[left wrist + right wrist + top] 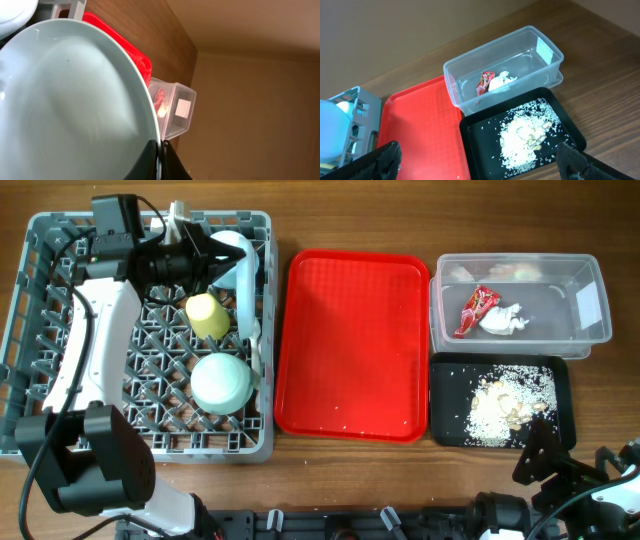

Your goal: Sort waste into correct bins and load items into the dishwasher rack

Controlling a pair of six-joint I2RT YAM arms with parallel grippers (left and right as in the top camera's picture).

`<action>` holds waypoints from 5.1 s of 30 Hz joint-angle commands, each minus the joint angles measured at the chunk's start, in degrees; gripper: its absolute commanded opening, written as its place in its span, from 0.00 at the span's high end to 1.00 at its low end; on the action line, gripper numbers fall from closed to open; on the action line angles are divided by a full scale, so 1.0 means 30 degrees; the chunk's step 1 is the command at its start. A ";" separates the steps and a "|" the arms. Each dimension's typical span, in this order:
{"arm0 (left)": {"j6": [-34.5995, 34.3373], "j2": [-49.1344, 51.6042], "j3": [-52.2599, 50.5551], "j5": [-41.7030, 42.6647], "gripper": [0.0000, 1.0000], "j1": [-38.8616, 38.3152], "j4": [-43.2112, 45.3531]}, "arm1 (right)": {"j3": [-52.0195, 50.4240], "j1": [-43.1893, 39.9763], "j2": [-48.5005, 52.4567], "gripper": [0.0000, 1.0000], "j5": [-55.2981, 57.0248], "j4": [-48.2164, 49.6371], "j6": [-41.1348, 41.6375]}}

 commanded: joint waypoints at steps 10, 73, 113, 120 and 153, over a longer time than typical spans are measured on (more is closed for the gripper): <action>-0.1370 0.0481 -0.0561 -0.0328 0.96 -0.0109 0.1625 | -0.0015 -0.0044 -0.0124 0.00 -0.0109 0.0036 -0.0124; 0.1566 -1.5285 -0.0503 -1.3974 0.00 0.1472 -1.1854 | -0.0015 -0.0044 -0.0124 0.00 -0.0109 0.0036 -0.0124; 0.1566 -1.5271 -0.0503 -1.3974 0.00 0.1472 -1.1846 | -2.3336 0.3483 -0.7825 0.00 -0.5144 3.0214 -0.5115; 0.1559 -1.5271 -0.0503 -1.3974 0.00 0.1472 -1.1854 | -2.4421 0.3483 -0.7825 0.00 -0.5326 2.6323 -0.5115; 0.1566 -1.6808 -0.0648 -1.3967 0.00 0.1450 -1.2568 | -2.4414 0.3475 -0.7759 0.00 -0.5319 2.6323 -0.5122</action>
